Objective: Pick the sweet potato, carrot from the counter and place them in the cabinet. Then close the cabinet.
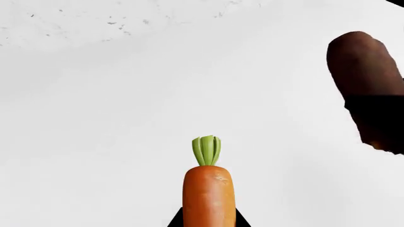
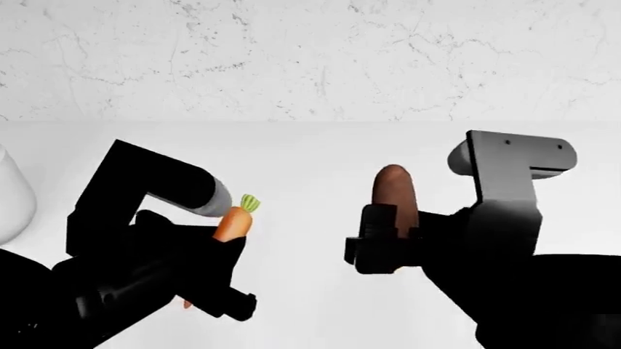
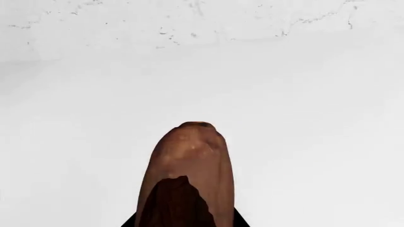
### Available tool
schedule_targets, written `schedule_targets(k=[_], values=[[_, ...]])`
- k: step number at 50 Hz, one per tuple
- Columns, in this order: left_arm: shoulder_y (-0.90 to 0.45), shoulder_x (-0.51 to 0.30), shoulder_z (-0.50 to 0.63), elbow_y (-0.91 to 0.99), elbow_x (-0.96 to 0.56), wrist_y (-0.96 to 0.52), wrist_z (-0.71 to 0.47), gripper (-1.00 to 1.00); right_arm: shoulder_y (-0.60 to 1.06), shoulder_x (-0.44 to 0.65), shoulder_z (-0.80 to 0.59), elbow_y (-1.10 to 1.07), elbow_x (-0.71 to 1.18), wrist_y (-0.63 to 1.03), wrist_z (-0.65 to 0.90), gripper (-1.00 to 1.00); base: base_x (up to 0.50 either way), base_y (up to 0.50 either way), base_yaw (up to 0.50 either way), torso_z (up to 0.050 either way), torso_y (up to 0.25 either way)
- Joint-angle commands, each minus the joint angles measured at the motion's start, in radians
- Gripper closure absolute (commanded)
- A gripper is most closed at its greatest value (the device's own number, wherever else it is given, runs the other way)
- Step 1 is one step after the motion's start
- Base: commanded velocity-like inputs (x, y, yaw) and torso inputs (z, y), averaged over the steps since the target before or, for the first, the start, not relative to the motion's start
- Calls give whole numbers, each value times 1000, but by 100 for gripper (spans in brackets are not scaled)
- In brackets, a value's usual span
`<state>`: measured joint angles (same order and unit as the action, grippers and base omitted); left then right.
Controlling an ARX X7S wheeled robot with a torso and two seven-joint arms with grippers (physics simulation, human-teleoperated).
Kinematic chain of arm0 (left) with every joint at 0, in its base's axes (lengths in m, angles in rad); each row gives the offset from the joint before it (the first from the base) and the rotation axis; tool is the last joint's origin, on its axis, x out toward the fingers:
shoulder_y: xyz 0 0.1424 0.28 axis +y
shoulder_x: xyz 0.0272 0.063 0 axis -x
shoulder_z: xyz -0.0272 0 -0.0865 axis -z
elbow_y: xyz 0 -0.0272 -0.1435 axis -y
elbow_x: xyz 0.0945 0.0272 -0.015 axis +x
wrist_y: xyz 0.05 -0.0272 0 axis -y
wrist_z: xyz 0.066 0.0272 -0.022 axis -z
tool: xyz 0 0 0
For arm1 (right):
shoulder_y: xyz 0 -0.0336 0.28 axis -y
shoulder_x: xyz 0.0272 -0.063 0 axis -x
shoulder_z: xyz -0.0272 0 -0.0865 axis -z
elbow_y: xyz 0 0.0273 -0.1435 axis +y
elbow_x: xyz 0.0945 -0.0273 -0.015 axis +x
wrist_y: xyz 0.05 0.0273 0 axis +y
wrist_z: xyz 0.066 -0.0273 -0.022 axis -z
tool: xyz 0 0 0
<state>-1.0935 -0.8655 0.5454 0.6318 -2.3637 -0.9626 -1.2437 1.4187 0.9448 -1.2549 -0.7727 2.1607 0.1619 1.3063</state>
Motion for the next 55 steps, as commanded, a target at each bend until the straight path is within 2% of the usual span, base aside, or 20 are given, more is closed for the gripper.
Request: schedule_targets(k=[1,7,14,31,37,55], values=[[-70,-2,-49,-13,11,28,3,100,109,7,56,27,-164,80,-50,100,0,0,0,0,0],[-143,10,-91,-16,29,46,4,100,164,1,46,49,-286,171,-67,100,0,0,0,0,0],[-256,16,-102,-18,14,54,-32,100,174,-33,42,50,-363,203,-125,100,0,0,0,0,0],[-421,77,-129,-58,134,38,-33,100,155,-75,70,42,-510,159,-179,100,0,0,0,0,0],[-511,120,-125,-90,192,23,-31,100,140,-88,71,51,-540,145,-189,100,0,0,0,0,0],[-620,207,-125,-149,326,18,13,100,148,-119,92,54,-579,126,-201,100,0,0,0,0,0]])
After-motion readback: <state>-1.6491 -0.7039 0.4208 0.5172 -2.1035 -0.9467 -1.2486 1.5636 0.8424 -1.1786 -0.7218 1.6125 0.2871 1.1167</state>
